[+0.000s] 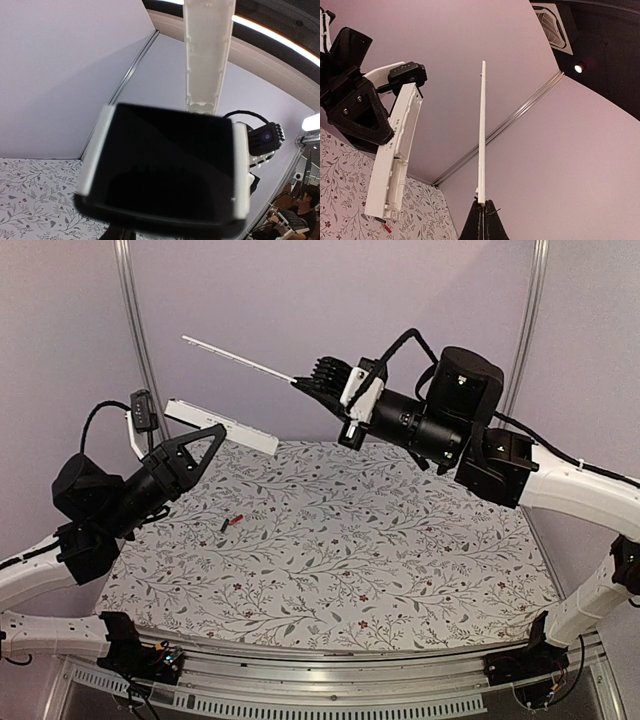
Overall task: Load the batteries into the remote control
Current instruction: Remove the battery cover from the remote control, then place the battery cover at the center of the board.
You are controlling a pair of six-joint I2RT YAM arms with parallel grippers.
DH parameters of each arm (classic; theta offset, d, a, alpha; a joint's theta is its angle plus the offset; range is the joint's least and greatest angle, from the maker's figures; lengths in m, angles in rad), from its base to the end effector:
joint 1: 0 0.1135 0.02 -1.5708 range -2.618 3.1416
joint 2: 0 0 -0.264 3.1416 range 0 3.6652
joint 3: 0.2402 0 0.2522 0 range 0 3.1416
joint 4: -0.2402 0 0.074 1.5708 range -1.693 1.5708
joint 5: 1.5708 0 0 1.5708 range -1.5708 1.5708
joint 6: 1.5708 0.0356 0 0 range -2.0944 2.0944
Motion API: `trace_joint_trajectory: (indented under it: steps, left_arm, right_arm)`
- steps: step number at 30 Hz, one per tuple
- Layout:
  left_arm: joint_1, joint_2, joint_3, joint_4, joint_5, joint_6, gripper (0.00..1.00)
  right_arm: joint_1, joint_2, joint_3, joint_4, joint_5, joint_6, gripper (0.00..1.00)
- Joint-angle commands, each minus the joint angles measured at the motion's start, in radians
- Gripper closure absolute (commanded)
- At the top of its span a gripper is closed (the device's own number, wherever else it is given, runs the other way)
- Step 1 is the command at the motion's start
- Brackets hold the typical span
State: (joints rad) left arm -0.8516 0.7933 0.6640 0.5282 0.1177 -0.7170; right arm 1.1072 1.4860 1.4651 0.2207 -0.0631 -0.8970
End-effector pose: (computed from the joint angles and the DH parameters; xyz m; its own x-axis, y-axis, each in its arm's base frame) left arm 0.1195 -0.1429 0.3720 -0.3449 -0.5967 -0.7246 0.7851 0.2398 -0.5711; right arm 0.1550 0.3151 0.4532 0.7746 -0.1948 -0.6018 -0.5049 0.3827 -0.7737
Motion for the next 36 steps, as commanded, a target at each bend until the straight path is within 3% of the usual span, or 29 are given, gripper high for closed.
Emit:
trace_joint_trajectory:
  steps: [1, 4, 6, 10, 13, 17, 21, 33, 36]
  left_arm:
    - [0.012, -0.025, -0.036, -0.026, -0.038, 0.053, 1.00]
    - [0.012, -0.042, -0.050, -0.024, -0.040, 0.063, 1.00]
    - [0.012, -0.064, -0.059, -0.029, -0.050, 0.074, 1.00]
    - [0.011, -0.107, -0.072, -0.060, -0.085, 0.115, 1.00]
    - [0.010, -0.121, -0.064, -0.100, -0.100, 0.137, 1.00]
    - [0.010, -0.121, -0.071, -0.101, -0.091, 0.137, 1.00]
    - [0.009, -0.119, -0.068, -0.102, -0.078, 0.138, 1.00]
    - [0.009, -0.119, -0.048, -0.112, -0.080, 0.168, 1.00]
    - [0.009, -0.110, -0.039, -0.115, -0.074, 0.178, 1.00]
  right_arm:
    - [-0.041, 0.005, 0.045, -0.015, 0.050, 0.195, 1.00]
    - [-0.115, 0.032, 0.129, -0.105, 0.142, 0.371, 1.00]
    - [-0.225, 0.063, 0.179, -0.253, 0.115, 0.638, 1.00]
    - [-0.511, 0.083, 0.060, -0.397, -0.184, 1.180, 1.00]
    - [-0.683, 0.085, -0.139, -0.339, -0.414, 1.483, 1.00]
    - [-0.758, 0.082, -0.380, -0.231, -0.471, 1.629, 1.00]
    - [-0.783, 0.104, -0.520, -0.167, -0.473, 1.699, 1.00]
    - [-0.787, 0.129, -0.709, -0.163, -0.470, 1.772, 1.00]
    - [-0.786, 0.131, -0.736, -0.167, -0.466, 1.774, 0.94]
